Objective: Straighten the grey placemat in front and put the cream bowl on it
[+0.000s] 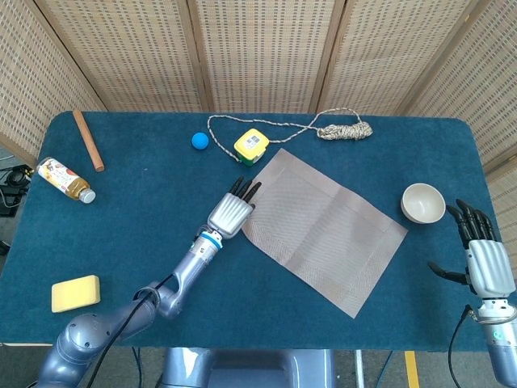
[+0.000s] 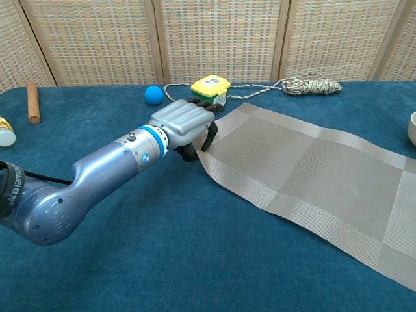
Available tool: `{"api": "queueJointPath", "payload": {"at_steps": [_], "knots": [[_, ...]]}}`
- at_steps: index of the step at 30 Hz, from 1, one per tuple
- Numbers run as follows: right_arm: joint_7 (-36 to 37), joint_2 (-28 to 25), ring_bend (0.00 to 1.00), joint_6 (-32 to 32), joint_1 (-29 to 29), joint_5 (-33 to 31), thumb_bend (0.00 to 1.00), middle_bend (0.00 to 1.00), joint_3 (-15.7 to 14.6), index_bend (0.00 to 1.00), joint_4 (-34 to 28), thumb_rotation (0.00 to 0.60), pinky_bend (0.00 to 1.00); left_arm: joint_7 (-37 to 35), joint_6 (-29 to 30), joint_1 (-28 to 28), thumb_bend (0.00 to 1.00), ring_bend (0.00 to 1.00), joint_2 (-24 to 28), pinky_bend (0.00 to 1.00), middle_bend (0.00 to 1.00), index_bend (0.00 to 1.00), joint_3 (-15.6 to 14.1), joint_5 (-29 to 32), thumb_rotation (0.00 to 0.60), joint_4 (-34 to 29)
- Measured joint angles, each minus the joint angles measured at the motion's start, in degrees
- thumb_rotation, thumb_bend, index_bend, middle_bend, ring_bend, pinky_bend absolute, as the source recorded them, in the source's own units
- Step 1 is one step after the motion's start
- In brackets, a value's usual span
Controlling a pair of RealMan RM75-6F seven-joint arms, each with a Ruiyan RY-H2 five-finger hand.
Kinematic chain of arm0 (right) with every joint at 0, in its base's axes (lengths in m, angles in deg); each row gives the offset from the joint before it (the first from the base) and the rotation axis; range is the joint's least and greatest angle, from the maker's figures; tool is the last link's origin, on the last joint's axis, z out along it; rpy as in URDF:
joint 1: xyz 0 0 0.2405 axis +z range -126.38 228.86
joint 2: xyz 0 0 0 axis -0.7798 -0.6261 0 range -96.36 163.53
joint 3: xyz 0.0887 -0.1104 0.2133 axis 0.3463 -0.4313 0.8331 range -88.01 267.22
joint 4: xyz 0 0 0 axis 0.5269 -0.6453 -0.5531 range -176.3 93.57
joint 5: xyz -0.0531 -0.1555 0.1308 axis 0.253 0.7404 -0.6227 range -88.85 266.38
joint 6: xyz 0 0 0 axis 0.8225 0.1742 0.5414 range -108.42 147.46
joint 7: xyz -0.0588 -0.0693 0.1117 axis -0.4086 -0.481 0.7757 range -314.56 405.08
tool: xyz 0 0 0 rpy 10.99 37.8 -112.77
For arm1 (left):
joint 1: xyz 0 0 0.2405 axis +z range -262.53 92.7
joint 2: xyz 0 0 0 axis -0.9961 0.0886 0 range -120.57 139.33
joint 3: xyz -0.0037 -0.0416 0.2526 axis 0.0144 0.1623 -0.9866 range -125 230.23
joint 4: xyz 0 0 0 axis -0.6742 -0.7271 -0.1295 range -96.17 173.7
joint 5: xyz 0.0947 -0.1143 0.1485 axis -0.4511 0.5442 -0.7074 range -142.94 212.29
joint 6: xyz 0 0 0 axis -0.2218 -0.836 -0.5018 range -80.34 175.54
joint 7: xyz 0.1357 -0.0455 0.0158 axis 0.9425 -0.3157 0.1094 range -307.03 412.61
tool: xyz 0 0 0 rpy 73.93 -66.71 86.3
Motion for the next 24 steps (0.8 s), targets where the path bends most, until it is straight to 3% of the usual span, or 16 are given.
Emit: {"api": "queueJointPath", "payload": {"at_steps": [9,24], "knots": [[-0.91,0.00,0.00,0.79,-0.13,0.88,0.26,0.00,-0.28,0.11,-0.57,0.600,0.00,1.12,3.87,6.22,0.65,0.00,7.31,0.00,0.00,0.66,-2.96,-1.22,0.600,-11.58],[-2.88,0.06,0.00,2.02,-0.65,1.63,0.26,0.00,-0.72,0.12,-2.29,0.600,0.00,10.26,5.11,16.97,0.65,0.00,26.73,0.00,0.00,0.64,-11.93,0.67,0.600,-43.45]]}}
